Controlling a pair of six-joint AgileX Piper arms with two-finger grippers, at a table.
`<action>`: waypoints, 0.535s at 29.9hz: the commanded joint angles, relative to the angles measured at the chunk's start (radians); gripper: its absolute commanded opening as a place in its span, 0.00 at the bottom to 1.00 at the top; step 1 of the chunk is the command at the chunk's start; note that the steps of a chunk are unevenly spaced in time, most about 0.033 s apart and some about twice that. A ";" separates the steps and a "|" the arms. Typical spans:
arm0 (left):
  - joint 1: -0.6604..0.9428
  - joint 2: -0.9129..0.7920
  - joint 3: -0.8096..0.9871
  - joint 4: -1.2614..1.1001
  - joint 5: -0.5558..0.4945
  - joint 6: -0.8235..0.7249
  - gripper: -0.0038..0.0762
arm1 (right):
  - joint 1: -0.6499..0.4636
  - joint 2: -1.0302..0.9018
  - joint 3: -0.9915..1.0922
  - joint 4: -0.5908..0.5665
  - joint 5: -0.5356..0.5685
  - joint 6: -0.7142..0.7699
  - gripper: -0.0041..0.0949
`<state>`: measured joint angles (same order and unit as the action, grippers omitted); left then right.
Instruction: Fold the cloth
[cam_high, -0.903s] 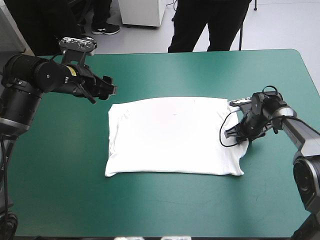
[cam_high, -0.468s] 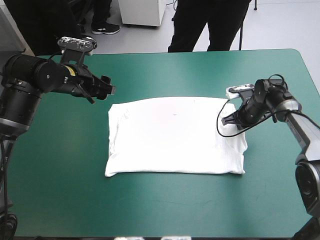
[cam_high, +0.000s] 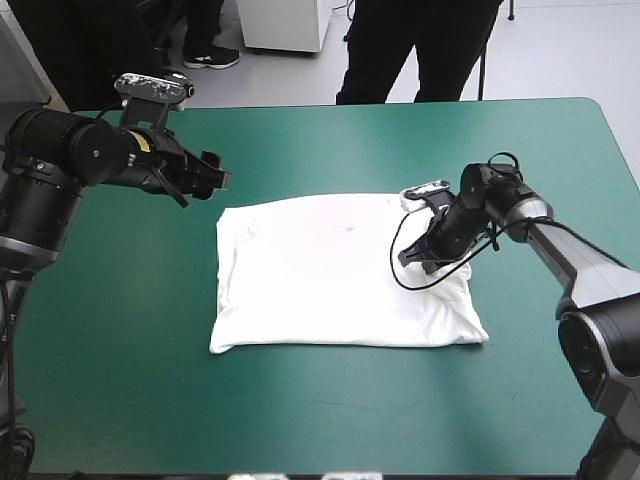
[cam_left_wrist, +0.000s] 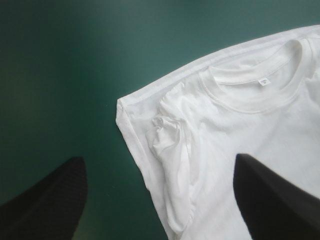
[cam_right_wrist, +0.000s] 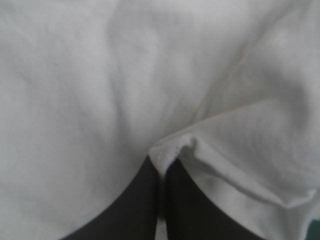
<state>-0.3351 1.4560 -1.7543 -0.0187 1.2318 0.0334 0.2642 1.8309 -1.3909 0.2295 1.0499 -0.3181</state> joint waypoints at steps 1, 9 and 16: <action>-0.005 -0.040 -0.029 0.001 0.015 -0.011 0.78 | 0.008 -0.016 -0.029 0.026 0.001 -0.026 0.20; -0.005 -0.040 -0.029 0.010 0.017 -0.009 0.78 | 0.008 -0.013 -0.069 0.028 0.081 -0.036 0.54; -0.005 -0.083 -0.028 0.080 0.032 -0.009 0.78 | 0.008 -0.091 -0.196 -0.050 0.188 0.001 0.54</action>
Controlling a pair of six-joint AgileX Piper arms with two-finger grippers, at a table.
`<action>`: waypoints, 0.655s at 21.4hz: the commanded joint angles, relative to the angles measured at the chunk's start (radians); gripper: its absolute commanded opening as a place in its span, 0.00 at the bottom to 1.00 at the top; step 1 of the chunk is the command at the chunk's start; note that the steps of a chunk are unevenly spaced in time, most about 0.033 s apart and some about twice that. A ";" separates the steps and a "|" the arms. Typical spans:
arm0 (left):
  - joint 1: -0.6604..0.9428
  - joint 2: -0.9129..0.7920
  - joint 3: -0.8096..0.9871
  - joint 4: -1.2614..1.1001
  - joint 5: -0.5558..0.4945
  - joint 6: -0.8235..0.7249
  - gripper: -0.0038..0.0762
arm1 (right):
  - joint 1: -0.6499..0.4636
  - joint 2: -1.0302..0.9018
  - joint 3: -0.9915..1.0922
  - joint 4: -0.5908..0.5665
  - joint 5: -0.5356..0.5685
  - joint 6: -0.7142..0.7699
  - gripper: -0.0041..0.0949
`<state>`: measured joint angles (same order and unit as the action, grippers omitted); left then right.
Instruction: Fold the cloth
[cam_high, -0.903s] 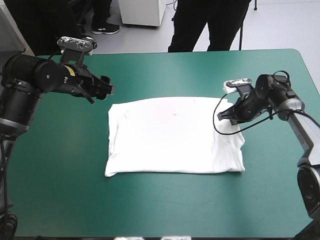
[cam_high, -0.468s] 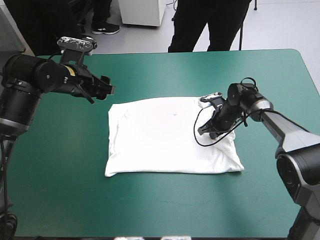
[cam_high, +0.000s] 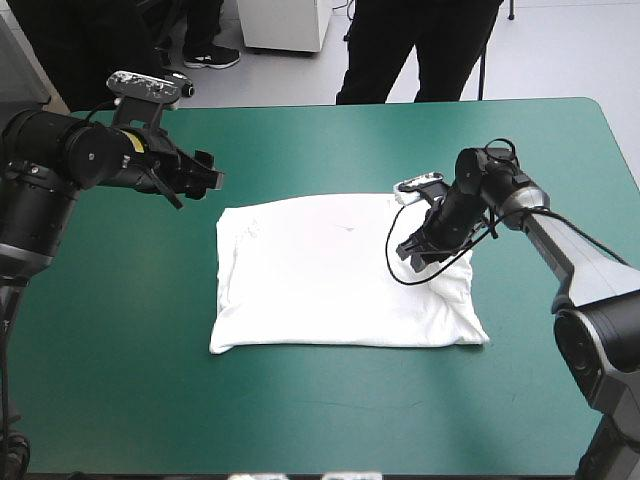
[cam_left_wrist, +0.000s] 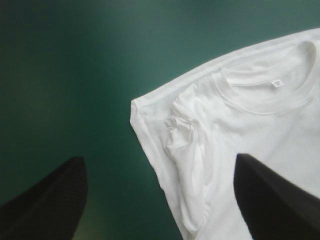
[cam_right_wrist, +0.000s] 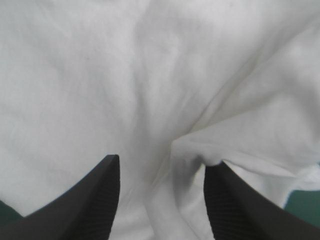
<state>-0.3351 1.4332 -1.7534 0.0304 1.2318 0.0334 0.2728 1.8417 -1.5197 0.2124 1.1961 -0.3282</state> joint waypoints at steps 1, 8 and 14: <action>-0.005 -0.078 -0.026 0.041 0.039 -0.013 0.78 | -0.001 -0.136 -0.084 -0.088 0.050 0.036 0.54; -0.005 -0.184 0.084 0.041 0.059 -0.109 0.77 | -0.004 -0.324 -0.083 -0.273 0.052 0.159 0.54; -0.005 -0.266 0.330 -0.051 0.060 -0.182 0.77 | -0.005 -0.434 -0.083 -0.320 0.052 0.195 0.54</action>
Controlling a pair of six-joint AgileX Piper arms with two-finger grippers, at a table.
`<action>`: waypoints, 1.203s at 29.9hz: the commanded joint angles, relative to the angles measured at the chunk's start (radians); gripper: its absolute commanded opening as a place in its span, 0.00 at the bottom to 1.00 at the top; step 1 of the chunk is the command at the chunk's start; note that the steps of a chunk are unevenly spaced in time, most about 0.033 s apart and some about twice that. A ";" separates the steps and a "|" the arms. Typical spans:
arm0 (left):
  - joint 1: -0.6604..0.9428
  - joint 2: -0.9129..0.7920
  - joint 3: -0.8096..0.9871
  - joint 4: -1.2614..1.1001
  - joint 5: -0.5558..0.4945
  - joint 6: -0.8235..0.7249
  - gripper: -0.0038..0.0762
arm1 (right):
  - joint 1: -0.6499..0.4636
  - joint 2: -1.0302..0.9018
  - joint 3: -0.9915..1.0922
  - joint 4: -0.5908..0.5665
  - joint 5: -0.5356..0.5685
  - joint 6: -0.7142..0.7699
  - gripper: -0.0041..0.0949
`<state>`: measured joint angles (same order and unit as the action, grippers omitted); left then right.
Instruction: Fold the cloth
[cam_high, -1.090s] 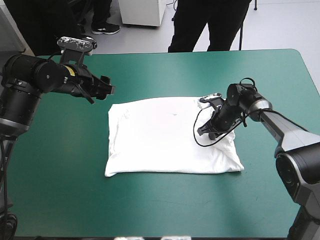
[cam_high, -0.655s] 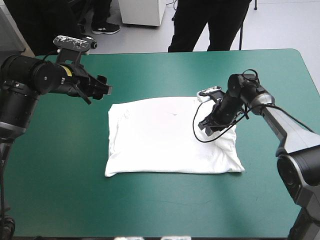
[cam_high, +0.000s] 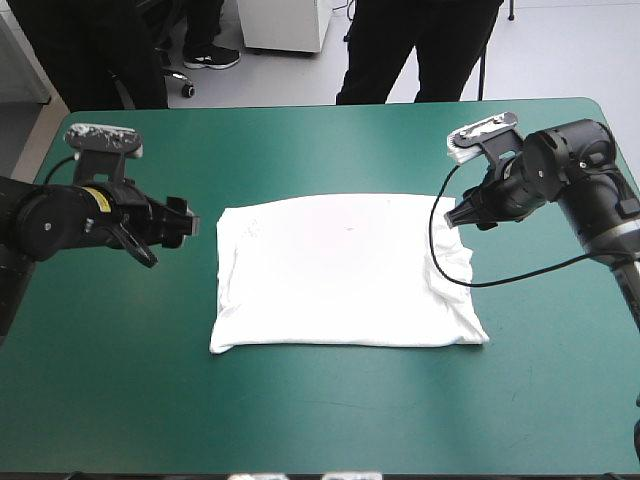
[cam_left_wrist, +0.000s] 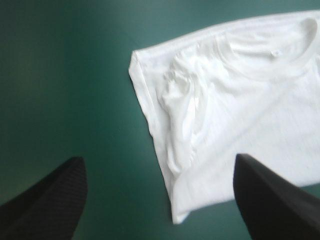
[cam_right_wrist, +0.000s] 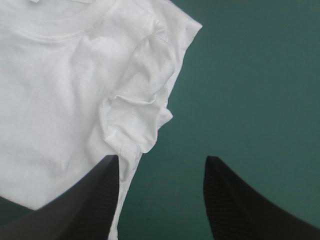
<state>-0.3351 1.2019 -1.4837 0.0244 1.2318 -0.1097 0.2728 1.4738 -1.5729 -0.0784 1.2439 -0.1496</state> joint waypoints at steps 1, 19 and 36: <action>-0.005 -0.035 0.102 -0.057 0.060 -0.045 0.77 | -0.005 -0.072 -0.030 -0.029 0.004 0.018 0.54; -0.129 0.070 0.704 0.053 -0.364 -0.316 0.68 | -0.005 -0.084 -0.030 -0.072 -0.004 0.049 0.54; -0.171 0.315 0.709 -0.018 -0.495 -0.311 0.57 | -0.005 -0.084 -0.024 -0.067 0.004 0.059 0.54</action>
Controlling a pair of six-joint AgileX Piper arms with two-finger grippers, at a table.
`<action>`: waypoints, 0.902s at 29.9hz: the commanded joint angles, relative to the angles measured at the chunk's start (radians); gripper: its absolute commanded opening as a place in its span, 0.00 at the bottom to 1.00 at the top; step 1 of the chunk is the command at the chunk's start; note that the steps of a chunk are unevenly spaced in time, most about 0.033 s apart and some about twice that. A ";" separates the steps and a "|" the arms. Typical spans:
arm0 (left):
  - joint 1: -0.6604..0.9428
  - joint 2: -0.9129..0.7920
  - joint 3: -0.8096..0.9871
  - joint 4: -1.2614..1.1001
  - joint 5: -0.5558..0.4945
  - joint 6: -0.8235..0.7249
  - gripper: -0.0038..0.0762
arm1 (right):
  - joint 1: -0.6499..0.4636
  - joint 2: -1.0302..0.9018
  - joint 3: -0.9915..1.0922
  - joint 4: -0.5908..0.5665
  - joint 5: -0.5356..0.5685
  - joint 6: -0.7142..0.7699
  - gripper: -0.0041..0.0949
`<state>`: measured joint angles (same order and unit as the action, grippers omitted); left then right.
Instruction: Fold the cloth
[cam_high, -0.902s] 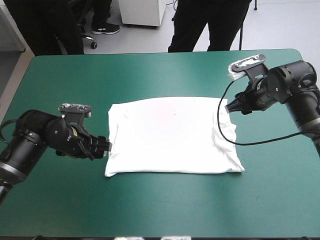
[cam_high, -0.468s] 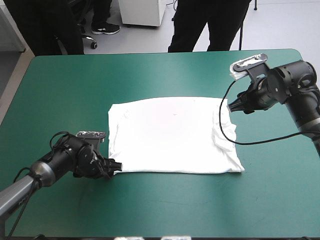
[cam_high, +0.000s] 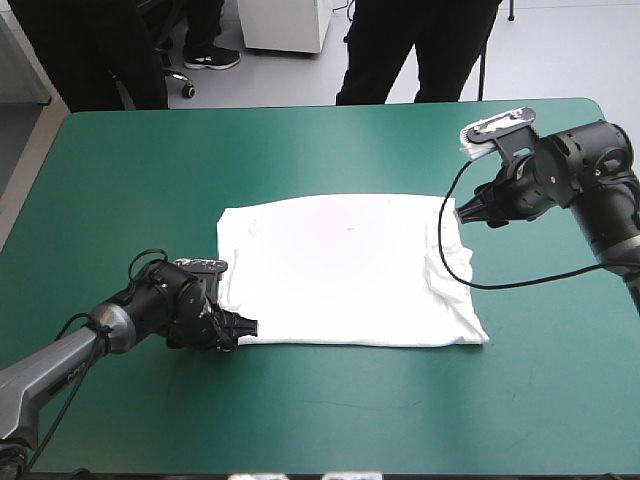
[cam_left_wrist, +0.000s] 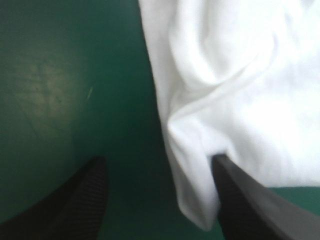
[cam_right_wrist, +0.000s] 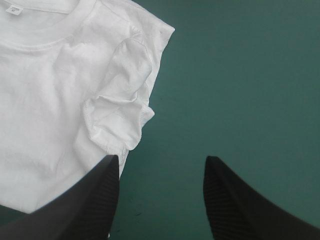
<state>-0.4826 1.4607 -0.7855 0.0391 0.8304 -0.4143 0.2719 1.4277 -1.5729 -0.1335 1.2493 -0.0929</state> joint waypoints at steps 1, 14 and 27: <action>-0.029 0.061 0.010 -0.039 -0.101 -0.007 0.54 | -0.004 -0.038 -0.020 -0.011 -0.001 0.003 0.54; -0.045 0.066 0.010 -0.055 -0.148 0.003 0.03 | 0.000 -0.112 0.149 0.092 -0.001 0.004 0.54; -0.045 0.066 0.010 -0.055 -0.148 0.035 0.03 | 0.000 -0.240 0.559 0.133 -0.147 -0.018 0.66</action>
<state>-0.5228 1.4783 -0.7945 -0.0129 0.7937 -0.3842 0.2719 1.2069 -1.0477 -0.0224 1.2091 -0.0983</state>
